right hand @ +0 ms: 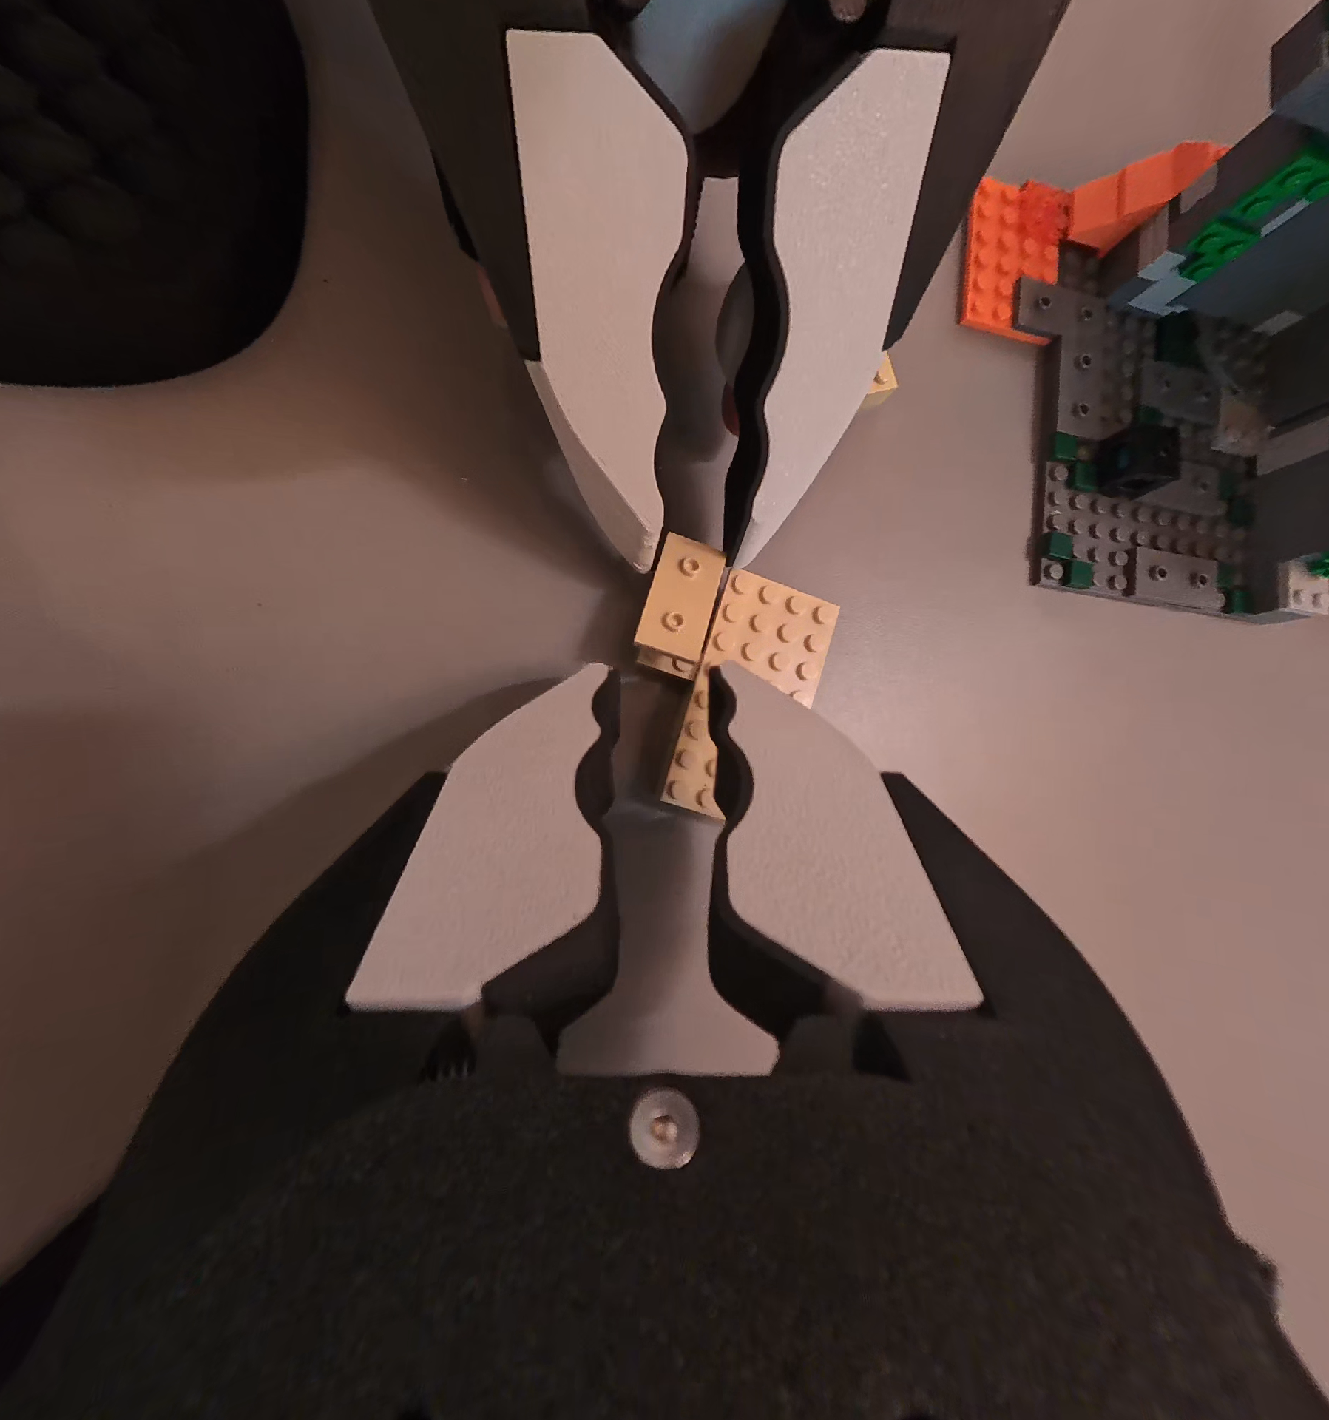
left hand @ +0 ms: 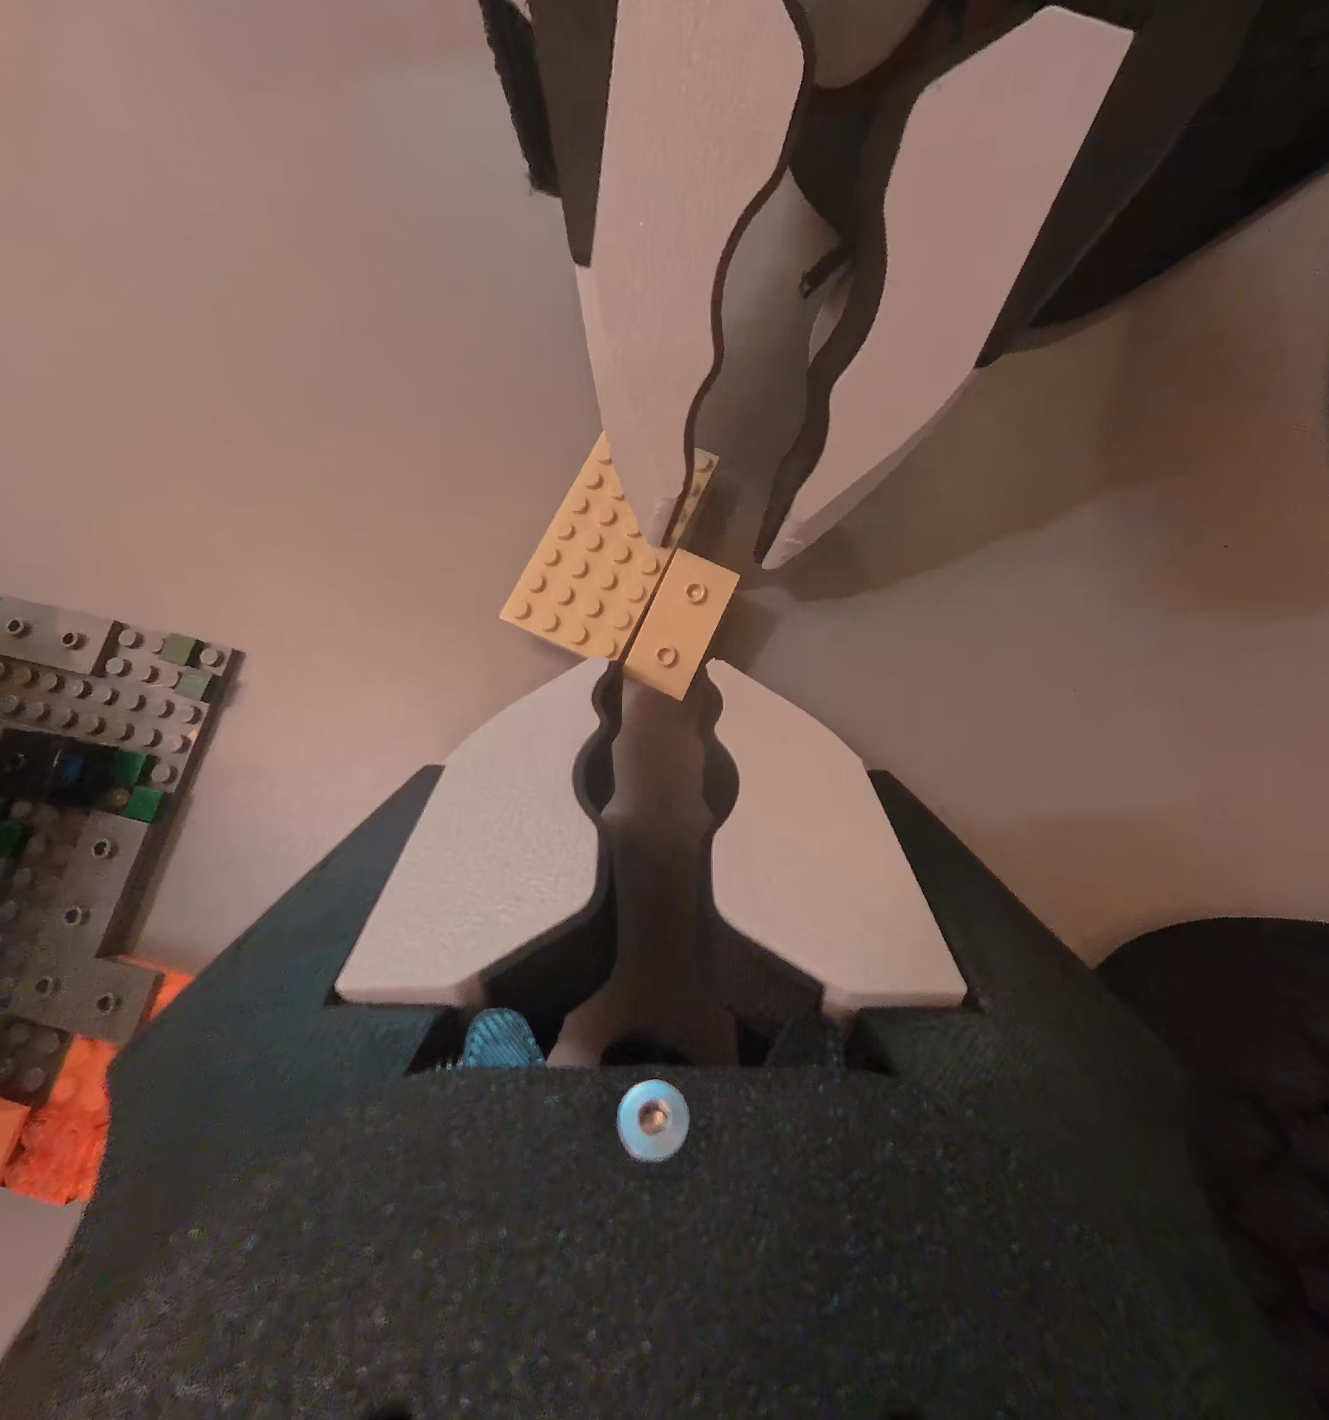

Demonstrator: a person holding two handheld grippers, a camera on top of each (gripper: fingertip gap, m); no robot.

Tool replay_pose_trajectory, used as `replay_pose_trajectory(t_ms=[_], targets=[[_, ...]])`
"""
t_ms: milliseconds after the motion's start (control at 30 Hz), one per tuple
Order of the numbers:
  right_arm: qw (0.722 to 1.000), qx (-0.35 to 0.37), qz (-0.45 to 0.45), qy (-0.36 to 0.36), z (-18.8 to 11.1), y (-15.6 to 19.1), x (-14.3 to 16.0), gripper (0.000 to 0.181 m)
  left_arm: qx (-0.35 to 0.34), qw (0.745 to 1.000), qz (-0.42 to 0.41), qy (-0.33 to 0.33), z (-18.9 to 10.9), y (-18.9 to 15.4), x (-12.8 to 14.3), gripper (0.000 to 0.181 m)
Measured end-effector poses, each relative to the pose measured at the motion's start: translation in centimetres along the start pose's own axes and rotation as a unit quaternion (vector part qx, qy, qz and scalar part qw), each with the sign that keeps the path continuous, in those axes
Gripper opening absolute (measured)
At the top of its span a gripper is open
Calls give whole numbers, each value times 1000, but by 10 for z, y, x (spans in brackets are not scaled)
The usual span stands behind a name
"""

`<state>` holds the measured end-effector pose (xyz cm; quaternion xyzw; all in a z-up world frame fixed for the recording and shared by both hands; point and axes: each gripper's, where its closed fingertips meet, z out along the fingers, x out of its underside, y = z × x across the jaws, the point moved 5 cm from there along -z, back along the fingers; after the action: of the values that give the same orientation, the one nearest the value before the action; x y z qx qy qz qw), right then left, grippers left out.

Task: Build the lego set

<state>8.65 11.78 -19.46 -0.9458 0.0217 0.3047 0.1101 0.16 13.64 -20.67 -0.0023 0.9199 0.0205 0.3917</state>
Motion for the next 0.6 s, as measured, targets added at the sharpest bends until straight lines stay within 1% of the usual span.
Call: replay_pose_trajectory(t_ms=[167,367,533,600], targets=[[1000,2,-1,-4,-2,1,-1,21,-5,1000,4,3,1,-1,-1,18],[999,-4,-8,-47,-7,4,-12,20,-6,1000,6,4,1,-1,-1,19],[1000,-12,-7,-21,5,6,-4,20,-6,1000,7,7,1,-1,0,19],[1000,-11,-8,-20,6,6,-4,20,-7,1000,8,8,1,-1,0,19]])
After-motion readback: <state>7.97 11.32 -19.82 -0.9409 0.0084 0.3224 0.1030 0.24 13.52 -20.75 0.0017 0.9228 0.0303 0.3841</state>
